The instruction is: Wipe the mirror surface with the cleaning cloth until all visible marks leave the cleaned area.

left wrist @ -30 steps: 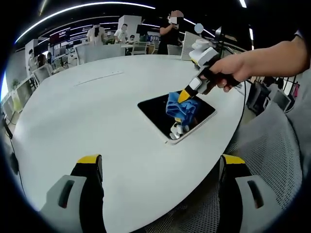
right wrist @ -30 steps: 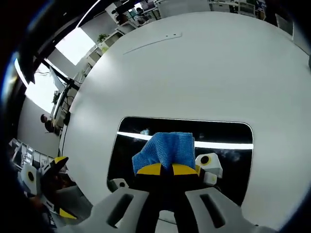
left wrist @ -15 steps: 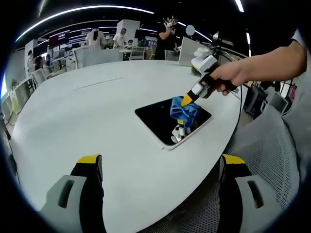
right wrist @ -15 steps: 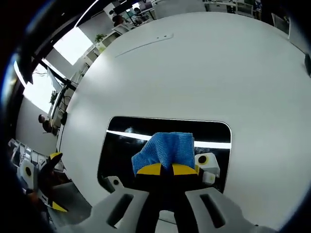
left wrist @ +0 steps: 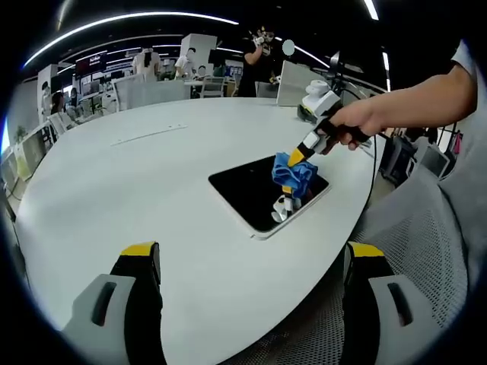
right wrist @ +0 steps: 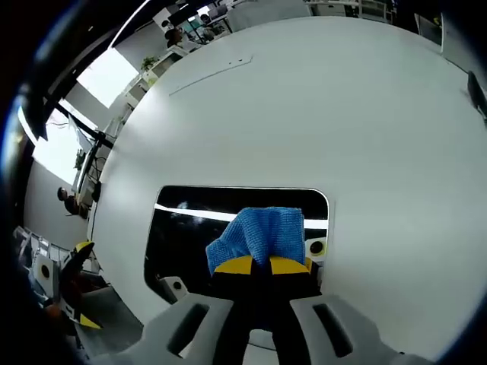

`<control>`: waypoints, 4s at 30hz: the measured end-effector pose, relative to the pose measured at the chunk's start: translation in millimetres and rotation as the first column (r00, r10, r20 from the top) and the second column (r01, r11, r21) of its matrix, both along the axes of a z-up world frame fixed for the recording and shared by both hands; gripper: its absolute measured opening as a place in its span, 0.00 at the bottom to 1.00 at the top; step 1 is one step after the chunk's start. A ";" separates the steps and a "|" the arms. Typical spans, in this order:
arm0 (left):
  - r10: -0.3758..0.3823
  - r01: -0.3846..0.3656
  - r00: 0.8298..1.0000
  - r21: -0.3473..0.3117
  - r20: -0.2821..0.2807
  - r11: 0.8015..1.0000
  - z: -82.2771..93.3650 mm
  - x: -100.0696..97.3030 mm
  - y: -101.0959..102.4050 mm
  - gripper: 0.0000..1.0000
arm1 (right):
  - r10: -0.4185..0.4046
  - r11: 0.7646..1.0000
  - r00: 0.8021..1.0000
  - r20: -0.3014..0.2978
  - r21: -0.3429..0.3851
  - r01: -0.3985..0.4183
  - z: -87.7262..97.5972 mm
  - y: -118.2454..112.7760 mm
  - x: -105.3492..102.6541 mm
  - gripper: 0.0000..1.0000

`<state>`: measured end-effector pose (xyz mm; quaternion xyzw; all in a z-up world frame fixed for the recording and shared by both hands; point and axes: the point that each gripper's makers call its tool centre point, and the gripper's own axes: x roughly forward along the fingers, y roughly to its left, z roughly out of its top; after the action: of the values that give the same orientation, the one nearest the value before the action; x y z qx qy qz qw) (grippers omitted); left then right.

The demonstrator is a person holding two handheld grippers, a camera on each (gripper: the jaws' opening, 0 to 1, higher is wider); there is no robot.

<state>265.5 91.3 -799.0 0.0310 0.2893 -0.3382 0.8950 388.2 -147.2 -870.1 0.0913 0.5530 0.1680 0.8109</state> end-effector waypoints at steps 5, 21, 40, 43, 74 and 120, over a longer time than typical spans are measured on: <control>-0.004 0.004 1.000 -0.002 0.008 1.000 2.6 0.0 -1.2 0.99 | -0.002 1.000 1.000 0.003 -0.021 0.002 0.9 -11.2 -0.9 0.00; -0.007 0.007 1.000 0.008 -0.001 1.000 0.0 -0.8 -4.7 0.99 | -0.022 0.997 1.000 -0.006 -0.078 0.021 -0.4 -42.1 -0.7 0.00; -0.005 0.005 1.000 0.018 -0.011 1.000 -2.7 -1.6 -5.3 0.99 | -0.051 0.994 0.999 0.006 -0.098 0.051 -4.2 -46.9 1.8 0.00; -0.003 0.004 1.000 0.017 -0.009 1.000 -2.4 -1.4 -5.0 0.99 | -0.049 0.993 0.999 0.013 -0.108 0.050 -3.1 -45.8 0.4 0.00; -0.013 0.013 1.000 0.022 -0.004 1.000 -2.1 -3.4 -5.8 0.99 | -0.079 0.994 0.997 0.006 -0.078 0.079 1.0 -44.9 -45.6 0.00; -0.008 0.009 1.000 0.023 -0.004 1.000 -2.1 -2.8 -5.1 0.99 | -0.100 0.994 0.995 -0.018 -0.050 0.099 1.7 -28.5 -74.2 0.00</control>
<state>262.8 86.2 -801.1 0.0420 0.2946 -0.3387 0.8926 314.0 -175.7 -868.4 0.1004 0.5602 0.1128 0.8145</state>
